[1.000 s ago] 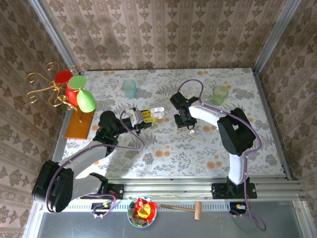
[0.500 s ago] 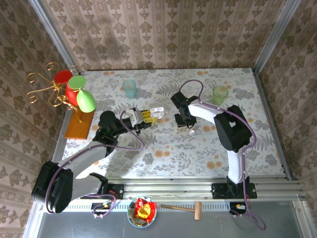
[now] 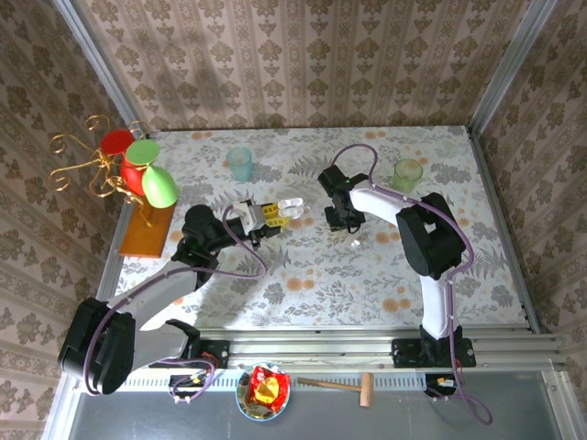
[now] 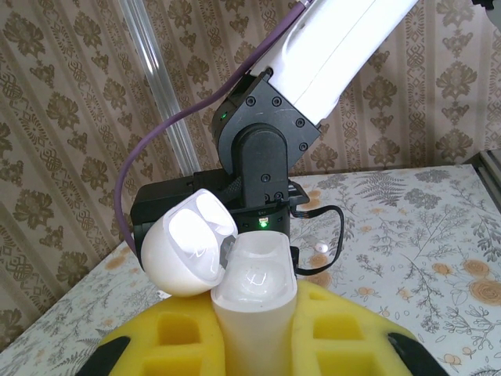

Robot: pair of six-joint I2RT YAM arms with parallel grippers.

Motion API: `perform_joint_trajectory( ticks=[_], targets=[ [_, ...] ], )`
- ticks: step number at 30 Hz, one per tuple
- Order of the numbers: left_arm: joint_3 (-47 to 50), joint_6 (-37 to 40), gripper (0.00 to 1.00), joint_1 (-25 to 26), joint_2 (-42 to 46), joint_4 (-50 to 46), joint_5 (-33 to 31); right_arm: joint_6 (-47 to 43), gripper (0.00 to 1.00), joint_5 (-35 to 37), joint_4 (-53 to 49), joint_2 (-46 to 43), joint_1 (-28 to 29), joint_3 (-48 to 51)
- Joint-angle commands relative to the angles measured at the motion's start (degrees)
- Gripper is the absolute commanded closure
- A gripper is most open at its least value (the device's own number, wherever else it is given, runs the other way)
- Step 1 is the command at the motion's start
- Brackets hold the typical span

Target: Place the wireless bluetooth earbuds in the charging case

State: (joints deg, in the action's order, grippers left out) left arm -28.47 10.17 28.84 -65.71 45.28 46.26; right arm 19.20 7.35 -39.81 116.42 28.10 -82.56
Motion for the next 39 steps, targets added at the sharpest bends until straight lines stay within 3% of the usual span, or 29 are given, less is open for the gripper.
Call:
perform_joint_trajectory(
  ticks=[1, 22, 29, 39],
  targets=[
    [0.5, 1.19, 1.0, 0.08, 1.11, 0.07, -0.14, -1.27, 0.66, 2.44, -2.56, -0.99, -0.18, -1.43],
    [0.96, 1.3, 1.0, 0.08, 1.47, -0.06, -0.49, -1.43, 0.76, 1.22, -1.83, 3.02, -0.92, -3.86],
    [1.1, 1.43, 1.0, 0.08, 1.38, 0.0, -0.88, -1.54, 0.83, -0.17, -1.35, 1.89, -1.46, -2.82],
    [0.89, 0.76, 1.0, -0.36, 1.03, 0.12, -1.05, 3.17, 0.84, -16.3, 3.81, -3.52, -3.83, 4.6]
  ],
)
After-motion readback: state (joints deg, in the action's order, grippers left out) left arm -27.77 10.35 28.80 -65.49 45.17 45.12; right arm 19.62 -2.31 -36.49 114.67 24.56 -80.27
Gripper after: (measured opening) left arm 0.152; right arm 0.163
